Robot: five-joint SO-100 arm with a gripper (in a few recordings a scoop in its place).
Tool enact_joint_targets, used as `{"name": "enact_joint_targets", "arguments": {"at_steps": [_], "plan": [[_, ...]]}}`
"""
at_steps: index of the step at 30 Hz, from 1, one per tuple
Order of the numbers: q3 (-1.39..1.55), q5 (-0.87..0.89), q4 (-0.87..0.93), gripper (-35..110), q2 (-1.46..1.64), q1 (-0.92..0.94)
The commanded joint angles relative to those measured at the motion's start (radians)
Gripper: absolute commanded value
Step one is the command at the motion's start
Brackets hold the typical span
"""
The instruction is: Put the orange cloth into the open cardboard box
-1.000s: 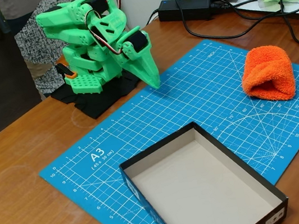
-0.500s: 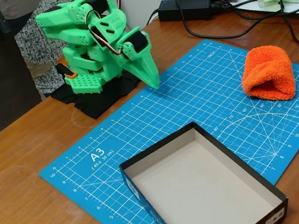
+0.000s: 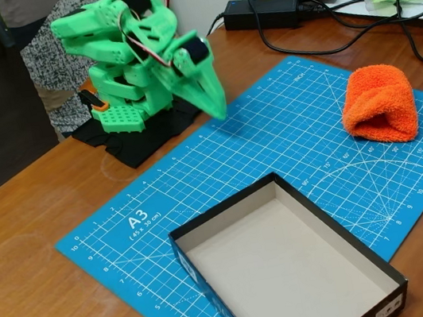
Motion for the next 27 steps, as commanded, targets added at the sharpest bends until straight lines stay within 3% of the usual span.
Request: {"name": "enact_joint_targets", "arguments": {"at_steps": [1,5,8,18,27], "plan": [[-0.419,-0.044,0.144,1,-0.255,-0.126],[-1.022,-0.002,0.423,18,-0.802,-0.316],[-1.298,-0.015,0.532,33,-1.103,-0.379],[-1.571,-0.038,0.511,60,-1.776,-0.239],[-2.048,-0.008,0.568,62,-2.275,-0.405]]}}
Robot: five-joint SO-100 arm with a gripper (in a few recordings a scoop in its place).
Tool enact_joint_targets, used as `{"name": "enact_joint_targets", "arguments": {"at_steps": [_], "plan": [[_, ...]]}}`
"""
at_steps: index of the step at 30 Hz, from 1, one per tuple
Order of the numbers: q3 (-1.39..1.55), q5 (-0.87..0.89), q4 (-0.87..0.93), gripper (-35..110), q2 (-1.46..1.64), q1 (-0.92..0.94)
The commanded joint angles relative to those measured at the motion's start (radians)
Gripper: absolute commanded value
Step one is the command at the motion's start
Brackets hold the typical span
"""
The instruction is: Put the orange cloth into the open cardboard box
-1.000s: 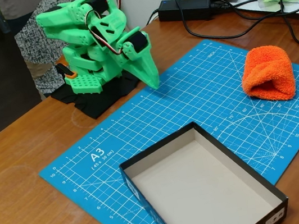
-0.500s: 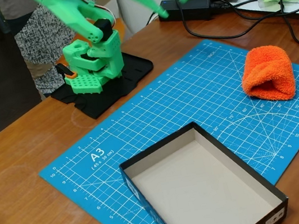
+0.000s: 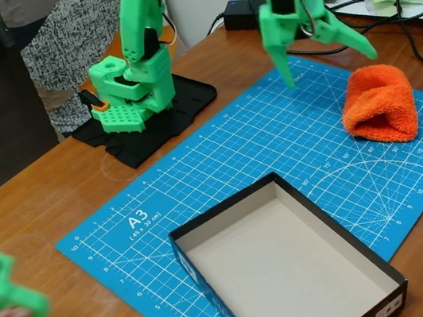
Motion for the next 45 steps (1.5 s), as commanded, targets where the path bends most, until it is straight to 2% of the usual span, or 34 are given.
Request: {"name": "enact_joint_targets", "arguments": {"at_steps": [1,7,14,24,30,34,37,42,45], "plan": [[-0.221,0.008,0.031,62,-0.135,-0.086],[-0.561,0.041,0.031,62,-0.469,-0.144],[-0.834,0.051,0.029,62,-0.746,-0.1],[-0.87,0.028,0.028,60,-0.819,-0.015],[-0.772,-0.069,0.029,49,-0.782,-0.044],[-0.715,-0.1,0.029,46,-0.761,-0.061],[-0.706,-0.117,0.031,41,-0.759,-0.071],[-0.719,-0.086,0.031,8,-0.762,-0.063],[-0.716,-0.114,0.031,1,-0.765,-0.066]]}}
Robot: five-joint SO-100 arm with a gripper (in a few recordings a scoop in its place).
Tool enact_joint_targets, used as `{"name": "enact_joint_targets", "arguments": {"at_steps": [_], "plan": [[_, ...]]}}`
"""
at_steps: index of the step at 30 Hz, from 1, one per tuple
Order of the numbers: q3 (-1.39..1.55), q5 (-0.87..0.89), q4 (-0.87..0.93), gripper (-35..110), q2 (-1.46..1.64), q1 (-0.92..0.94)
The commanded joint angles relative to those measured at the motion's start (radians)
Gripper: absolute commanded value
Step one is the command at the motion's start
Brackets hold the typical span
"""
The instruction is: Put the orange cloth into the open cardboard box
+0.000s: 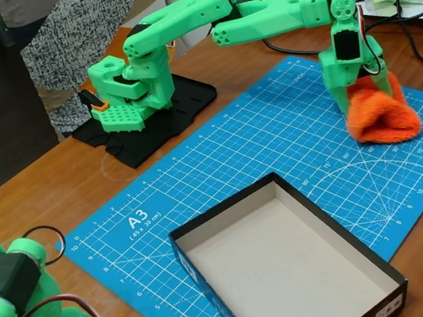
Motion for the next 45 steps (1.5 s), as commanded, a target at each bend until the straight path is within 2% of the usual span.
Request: {"name": "enact_joint_targets", "arguments": {"at_steps": [1,9,14,16,22,27,33,37,41,45], "plan": [[0.081,-0.025,0.029,0,-0.029,-0.02],[0.054,0.012,0.029,0,-0.028,-0.018],[0.166,0.12,0.029,0,0.17,0.043],[0.219,0.192,0.029,0,0.301,0.092],[0.299,0.242,0.029,0,0.721,0.321],[0.268,0.25,0.029,0,0.882,0.571],[0.186,0.281,0.028,0,0.818,0.802],[0.081,0.373,0.028,0,0.669,0.891],[-0.015,0.465,0.028,0,0.546,0.923],[-0.114,0.42,0.028,0,0.466,0.871]]}}
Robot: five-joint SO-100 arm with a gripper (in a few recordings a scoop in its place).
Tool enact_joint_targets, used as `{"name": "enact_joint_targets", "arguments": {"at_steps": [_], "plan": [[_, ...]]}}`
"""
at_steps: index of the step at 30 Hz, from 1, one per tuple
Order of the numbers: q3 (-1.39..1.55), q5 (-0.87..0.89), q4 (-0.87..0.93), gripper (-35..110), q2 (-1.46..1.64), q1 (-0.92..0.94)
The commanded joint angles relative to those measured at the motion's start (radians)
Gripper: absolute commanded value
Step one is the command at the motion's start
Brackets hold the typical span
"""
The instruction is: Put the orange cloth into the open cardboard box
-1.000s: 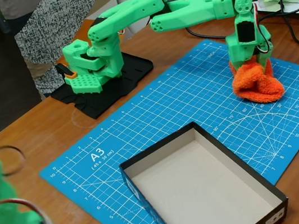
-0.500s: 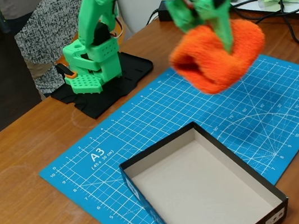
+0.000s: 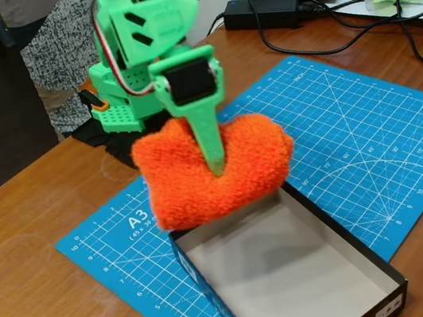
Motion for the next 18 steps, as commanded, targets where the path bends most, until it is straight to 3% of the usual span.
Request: {"name": "enact_joint_targets", "arguments": {"at_steps": [1,7,18], "plan": [[-0.097,-0.129,0.011,0,-0.021,-0.052],[-0.035,-0.816,0.011,0,-0.017,-0.176],[0.199,-1.457,0.011,0,0.041,-0.066]]}}
